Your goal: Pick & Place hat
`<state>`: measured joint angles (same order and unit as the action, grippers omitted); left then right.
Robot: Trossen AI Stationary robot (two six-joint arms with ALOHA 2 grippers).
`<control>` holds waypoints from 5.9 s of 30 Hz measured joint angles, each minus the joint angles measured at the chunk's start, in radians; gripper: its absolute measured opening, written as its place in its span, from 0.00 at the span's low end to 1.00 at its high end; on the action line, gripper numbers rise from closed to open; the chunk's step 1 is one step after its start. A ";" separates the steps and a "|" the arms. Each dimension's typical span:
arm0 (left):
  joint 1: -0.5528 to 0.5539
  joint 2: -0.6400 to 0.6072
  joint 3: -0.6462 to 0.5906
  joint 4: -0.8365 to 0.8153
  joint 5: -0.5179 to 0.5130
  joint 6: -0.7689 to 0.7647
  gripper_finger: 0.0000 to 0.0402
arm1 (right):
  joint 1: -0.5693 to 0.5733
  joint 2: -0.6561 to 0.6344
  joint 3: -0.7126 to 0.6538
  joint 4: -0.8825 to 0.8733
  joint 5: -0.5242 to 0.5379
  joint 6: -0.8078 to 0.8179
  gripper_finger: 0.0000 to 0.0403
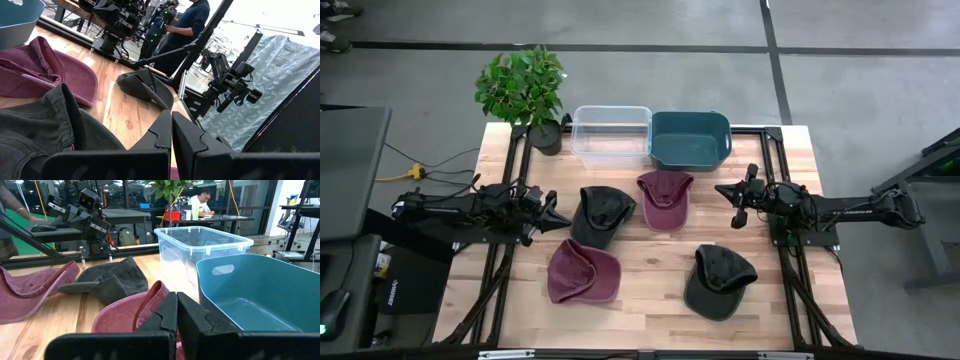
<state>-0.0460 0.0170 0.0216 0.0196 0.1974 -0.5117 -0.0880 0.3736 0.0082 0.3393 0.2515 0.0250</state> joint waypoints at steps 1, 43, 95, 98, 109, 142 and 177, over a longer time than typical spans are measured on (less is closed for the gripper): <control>0.000 0.000 0.000 0.000 0.000 0.000 0.00 | 0.000 0.000 0.000 0.000 0.000 0.000 0.00; 0.000 0.000 0.000 0.000 0.000 0.000 0.00 | 0.000 0.000 0.000 0.000 0.000 0.000 0.00; 0.000 0.000 0.000 0.003 -0.057 -0.395 0.00 | 0.000 0.000 0.000 0.000 0.000 0.000 0.00; 0.000 0.000 0.000 0.005 -0.061 -0.403 0.00 | 0.000 0.000 0.000 0.000 0.000 0.000 0.00; 0.000 0.000 0.000 0.004 -0.051 -0.446 0.00 | 0.000 0.000 0.000 0.000 0.000 0.000 0.00; 0.000 0.082 0.285 -0.214 -0.456 -0.386 0.66 | 0.000 0.000 0.000 0.000 0.000 0.000 0.00; 0.097 0.881 1.075 -1.135 -0.427 -0.597 0.66 | 0.000 0.000 0.000 0.000 0.000 0.000 0.00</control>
<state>0.0511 0.8980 1.0966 -1.1149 -0.2296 -1.1088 -0.0879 0.3736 0.0082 0.3393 0.2512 0.0250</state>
